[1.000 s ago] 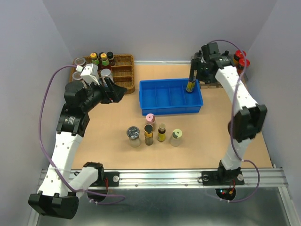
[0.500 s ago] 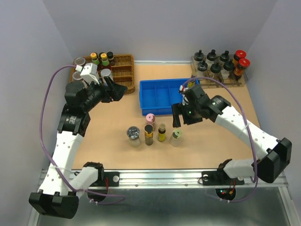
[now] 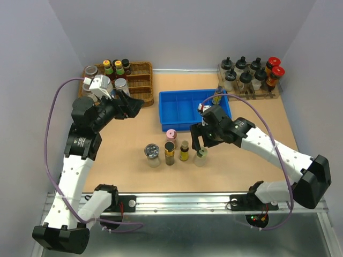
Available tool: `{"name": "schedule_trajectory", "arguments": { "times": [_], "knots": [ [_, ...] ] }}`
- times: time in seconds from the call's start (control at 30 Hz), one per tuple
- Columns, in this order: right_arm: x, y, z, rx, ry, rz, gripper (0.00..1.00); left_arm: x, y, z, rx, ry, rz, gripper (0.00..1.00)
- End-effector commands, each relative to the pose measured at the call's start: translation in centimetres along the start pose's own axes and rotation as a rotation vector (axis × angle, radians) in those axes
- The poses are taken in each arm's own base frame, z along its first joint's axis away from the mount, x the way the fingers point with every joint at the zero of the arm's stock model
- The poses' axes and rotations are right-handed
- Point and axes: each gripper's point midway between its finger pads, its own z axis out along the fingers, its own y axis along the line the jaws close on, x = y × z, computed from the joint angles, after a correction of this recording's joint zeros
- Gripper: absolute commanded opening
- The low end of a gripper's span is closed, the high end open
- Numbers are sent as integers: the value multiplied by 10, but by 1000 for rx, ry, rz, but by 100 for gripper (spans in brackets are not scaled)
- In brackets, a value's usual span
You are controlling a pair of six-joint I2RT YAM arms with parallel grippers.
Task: Organize the condiment bottles
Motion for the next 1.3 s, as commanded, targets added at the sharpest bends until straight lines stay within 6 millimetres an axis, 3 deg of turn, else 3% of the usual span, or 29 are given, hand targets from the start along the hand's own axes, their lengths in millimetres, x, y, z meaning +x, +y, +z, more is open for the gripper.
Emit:
{"name": "schedule_trajectory", "arguments": {
  "times": [0.0, 0.3, 0.47, 0.67, 0.73, 0.9, 0.97, 1.1, 1.13, 1.27],
  "knots": [
    [0, -1, 13, 17, -15, -27, 89, -8, -9, -6, 29, -42, 24, 99],
    [20, -9, 30, 84, 47, -50, 88, -5, -7, -8, 20, -42, 19, 99],
    [36, -13, 40, 98, 86, -39, 82, -7, -8, -8, 19, -44, 21, 99],
    [37, -16, 44, 117, 68, -13, 73, -4, -6, -7, 18, -38, 17, 99],
    [31, -14, 45, 114, 54, -6, 61, -4, -6, -6, 19, -37, 15, 99],
    [21, -13, 43, 125, 30, -3, 13, -3, -7, -7, 27, -35, 19, 99],
    [13, -13, 34, 138, 14, 10, 1, -3, -8, -8, 29, -36, 23, 99],
    [-29, -7, -7, 153, -93, 30, 0, -4, -9, -9, 30, -35, 28, 99],
    [-53, 1, -29, 135, -149, 35, 0, -4, -10, -9, 35, -32, 28, 99],
    [-95, 3, -57, 179, -241, 19, 0, -4, -11, -5, 47, -31, 24, 99]
  ]
}}
